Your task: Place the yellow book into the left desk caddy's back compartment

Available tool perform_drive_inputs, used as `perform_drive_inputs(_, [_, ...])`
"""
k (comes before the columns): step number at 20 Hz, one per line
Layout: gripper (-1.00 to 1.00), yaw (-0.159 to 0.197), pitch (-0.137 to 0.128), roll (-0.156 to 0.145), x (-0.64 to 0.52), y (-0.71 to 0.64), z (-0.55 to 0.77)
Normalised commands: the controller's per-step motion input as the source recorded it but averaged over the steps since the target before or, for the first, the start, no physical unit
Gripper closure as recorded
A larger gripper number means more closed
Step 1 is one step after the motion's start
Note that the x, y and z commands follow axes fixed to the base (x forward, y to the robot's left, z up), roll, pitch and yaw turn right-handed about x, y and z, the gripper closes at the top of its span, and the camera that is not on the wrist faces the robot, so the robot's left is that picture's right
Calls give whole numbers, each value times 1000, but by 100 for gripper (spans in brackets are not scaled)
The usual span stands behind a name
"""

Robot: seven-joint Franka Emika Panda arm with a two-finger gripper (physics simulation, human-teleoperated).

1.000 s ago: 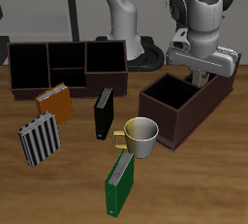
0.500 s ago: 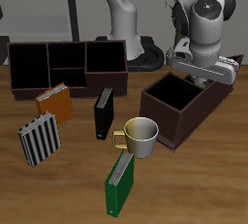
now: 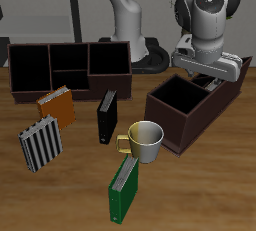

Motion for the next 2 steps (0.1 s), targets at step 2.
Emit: perform_drive_inputs(2, [-100, -3, -40, 22, -107, 30, 160])
